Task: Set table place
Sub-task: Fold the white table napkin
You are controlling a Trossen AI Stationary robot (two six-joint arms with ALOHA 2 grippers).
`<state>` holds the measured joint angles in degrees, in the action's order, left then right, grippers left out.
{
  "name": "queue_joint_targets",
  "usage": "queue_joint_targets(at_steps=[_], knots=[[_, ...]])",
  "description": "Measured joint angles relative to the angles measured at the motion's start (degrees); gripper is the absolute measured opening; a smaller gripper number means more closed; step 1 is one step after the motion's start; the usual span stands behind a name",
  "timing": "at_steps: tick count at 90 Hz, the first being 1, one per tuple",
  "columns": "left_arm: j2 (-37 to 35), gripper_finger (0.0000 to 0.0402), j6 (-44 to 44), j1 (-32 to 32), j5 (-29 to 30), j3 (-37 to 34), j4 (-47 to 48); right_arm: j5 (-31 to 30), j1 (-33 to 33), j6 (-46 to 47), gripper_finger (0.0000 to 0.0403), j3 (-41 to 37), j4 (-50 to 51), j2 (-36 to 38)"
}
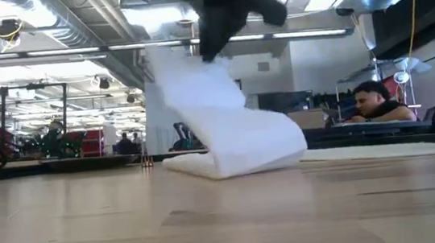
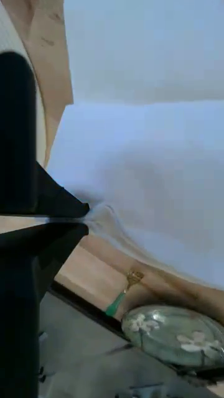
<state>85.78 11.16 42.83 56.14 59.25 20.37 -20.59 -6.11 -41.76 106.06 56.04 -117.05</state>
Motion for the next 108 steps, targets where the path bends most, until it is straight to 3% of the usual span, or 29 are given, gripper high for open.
queue_joint_targets(at_steps=[32, 55, 67, 93, 108], knots=[[0.00, 0.0000, -0.06, 0.00, 0.06, -0.01, 0.01, 8.56, 6.57, -3.85, 0.0000, -8.57, -10.52, 0.00], [0.00, 0.0000, -0.06, 0.00, 0.09, -0.01, 0.03, 9.62, 8.06, -1.99, 0.0008, -9.92, -13.33, 0.00], [0.00, 0.0000, -0.04, 0.00, 0.09, -0.01, 0.01, 7.98, 8.04, -0.18, 0.0041, -9.92, -13.16, 0.00], [0.00, 0.0000, 0.17, -0.22, 0.09, -0.01, 0.04, 4.17, 7.98, 2.60, 0.0160, -9.89, -11.62, 0.00], [0.00, 0.0000, 3.46, -1.28, 0.03, -0.01, 5.53, 6.54, 7.64, 3.03, 0.0174, -8.70, -6.01, 0.04]])
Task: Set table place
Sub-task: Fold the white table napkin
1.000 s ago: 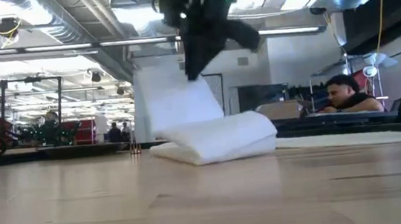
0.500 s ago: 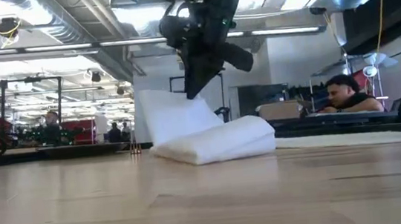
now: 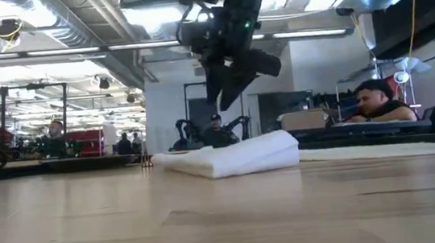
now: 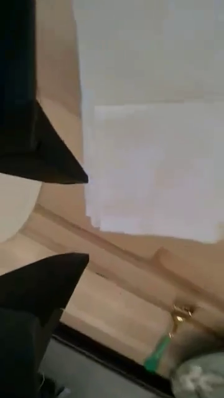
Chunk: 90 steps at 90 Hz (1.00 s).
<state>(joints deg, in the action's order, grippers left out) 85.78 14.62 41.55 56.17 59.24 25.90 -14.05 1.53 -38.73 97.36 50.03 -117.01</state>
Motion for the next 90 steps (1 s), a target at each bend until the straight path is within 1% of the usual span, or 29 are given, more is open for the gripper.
queue_joint_targets(at_steps=[5, 10, 16, 24, 29, 36, 45, 53, 59, 72, 90], knots=[[0.00, 0.0000, 3.84, -1.06, -0.07, -0.38, 3.52, 1.06, -0.43, 0.05, 0.0161, 0.26, 2.36, 0.00], [0.19, 0.0000, 7.47, -2.39, -0.72, -1.38, 6.34, 1.42, -1.10, 0.00, 0.0139, 0.36, 4.10, 0.00], [0.33, 0.0000, 11.15, -3.84, -2.55, -3.57, 7.90, 1.52, -1.97, -0.05, 0.0099, 0.42, 5.70, 0.00], [0.33, 0.0000, 15.92, -5.45, -5.44, -7.36, 7.74, 1.19, -2.94, -0.08, 0.0032, 0.42, 8.25, 0.00], [0.33, 0.0000, 19.01, -6.07, -6.37, -9.64, 7.65, 1.11, -3.48, -0.08, 0.0011, 0.42, 9.89, 0.00], [0.33, 0.0000, 22.21, -6.65, -6.95, -12.07, 7.33, 0.50, -4.32, 0.50, 0.0011, 0.46, 12.82, 0.02], [0.33, 0.0000, 22.16, -7.84, -9.88, -14.83, 3.40, -0.63, -5.85, 2.09, 0.0002, 0.46, 17.87, 0.44], [0.33, 0.0000, 19.73, -9.61, -12.39, -17.17, -1.93, -1.64, -8.18, 3.70, 0.0001, 0.46, 21.84, 1.66], [0.33, 0.0000, 18.10, -11.29, -12.96, -18.53, -4.59, -1.89, -10.06, 5.15, 0.0000, 0.46, 24.52, 3.19], [0.33, 0.0000, 13.90, -16.33, -16.47, -20.52, -10.40, -1.94, -14.90, 9.14, 0.0000, 0.46, 27.98, 6.88], [0.33, 0.0000, 7.31, -23.37, -22.49, -21.94, -15.94, -2.20, -20.73, 15.27, 0.0000, 0.46, 28.68, 11.01]])
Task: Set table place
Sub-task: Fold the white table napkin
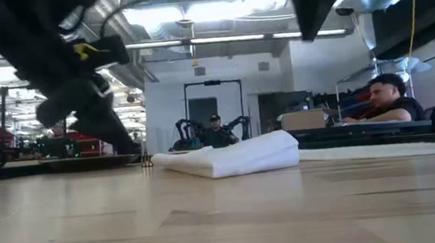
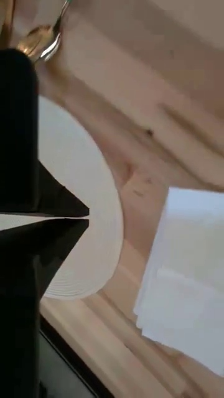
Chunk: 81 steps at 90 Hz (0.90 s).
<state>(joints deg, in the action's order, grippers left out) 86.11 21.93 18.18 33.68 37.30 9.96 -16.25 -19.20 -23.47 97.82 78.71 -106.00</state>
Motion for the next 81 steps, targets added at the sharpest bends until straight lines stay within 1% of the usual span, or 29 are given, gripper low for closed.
queue_joint_targets(at_steps=[21, 26, 35, 45, 58, 67, 81], knots=[[0.00, 0.0000, -4.44, -5.94, -6.25, 0.00, -1.93, -0.17, -3.08, 6.04, 0.0000, -0.02, 2.67, 1.05], [0.38, 0.0000, -4.93, -7.06, -7.64, 0.00, -2.42, 0.04, -3.03, 7.28, 0.0000, -0.93, 1.62, 1.11], [2.15, 0.0000, -5.94, -8.75, -9.52, 0.00, -3.54, 0.29, -2.40, 9.14, 0.0000, -5.10, -2.64, 1.02], [5.67, 0.0000, -6.11, -10.15, -12.24, 0.02, -5.36, 0.83, -0.49, 9.32, 0.0000, -12.12, -9.48, 1.03], [9.03, 0.0000, -6.12, -10.37, -11.68, 0.17, -8.04, 2.44, 2.53, 8.79, 0.0000, -20.09, -20.49, 0.90], [9.56, 0.0000, -6.31, -10.30, -11.26, 0.19, -9.07, 5.48, 4.52, 8.17, 0.0000, -24.73, -28.31, 0.96], [9.73, 0.0000, -7.41, -10.71, -11.21, 0.13, -10.75, 6.79, 6.63, 8.05, 0.0000, -29.25, -36.62, 0.94]])
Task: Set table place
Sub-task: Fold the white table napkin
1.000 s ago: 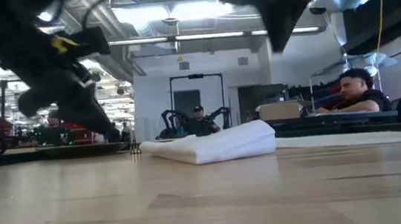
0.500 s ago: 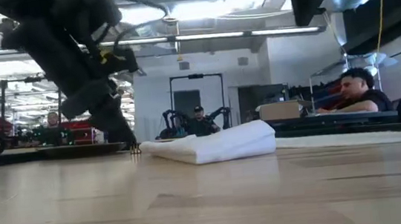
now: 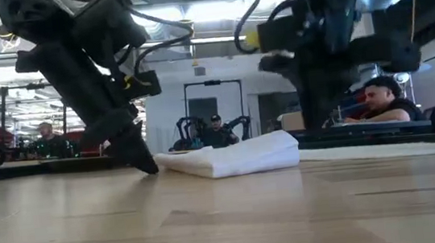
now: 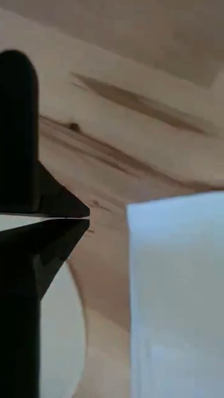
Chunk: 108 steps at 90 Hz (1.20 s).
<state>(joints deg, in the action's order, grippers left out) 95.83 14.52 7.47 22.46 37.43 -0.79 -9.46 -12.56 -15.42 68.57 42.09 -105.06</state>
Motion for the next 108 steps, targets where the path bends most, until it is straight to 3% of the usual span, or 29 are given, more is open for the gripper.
queue_joint_targets(at_steps=[27, 64, 75, 95, 108], knots=[[0.17, 0.0000, -1.42, -2.12, -0.75, -0.09, -4.26, 5.44, -0.17, -0.94, 0.0000, -2.47, -11.48, -0.09], [0.28, 0.0000, -3.29, -5.31, -0.57, -0.09, -6.13, 9.08, -3.11, 1.57, 0.0000, -3.91, -13.46, -0.26], [0.37, 0.0000, -4.19, -6.63, 0.18, -0.13, -8.30, 6.91, -4.43, 1.95, 0.0000, -3.86, -15.72, -0.26], [0.37, 0.0000, -4.17, -6.77, -0.57, -0.13, -8.77, -1.53, -4.28, 7.50, 0.0000, -3.87, -10.06, -0.26], [0.31, 0.0000, -4.15, -6.92, -0.70, -0.13, -8.88, -1.51, -3.80, 7.71, 0.0000, -3.88, -13.42, -0.26]])
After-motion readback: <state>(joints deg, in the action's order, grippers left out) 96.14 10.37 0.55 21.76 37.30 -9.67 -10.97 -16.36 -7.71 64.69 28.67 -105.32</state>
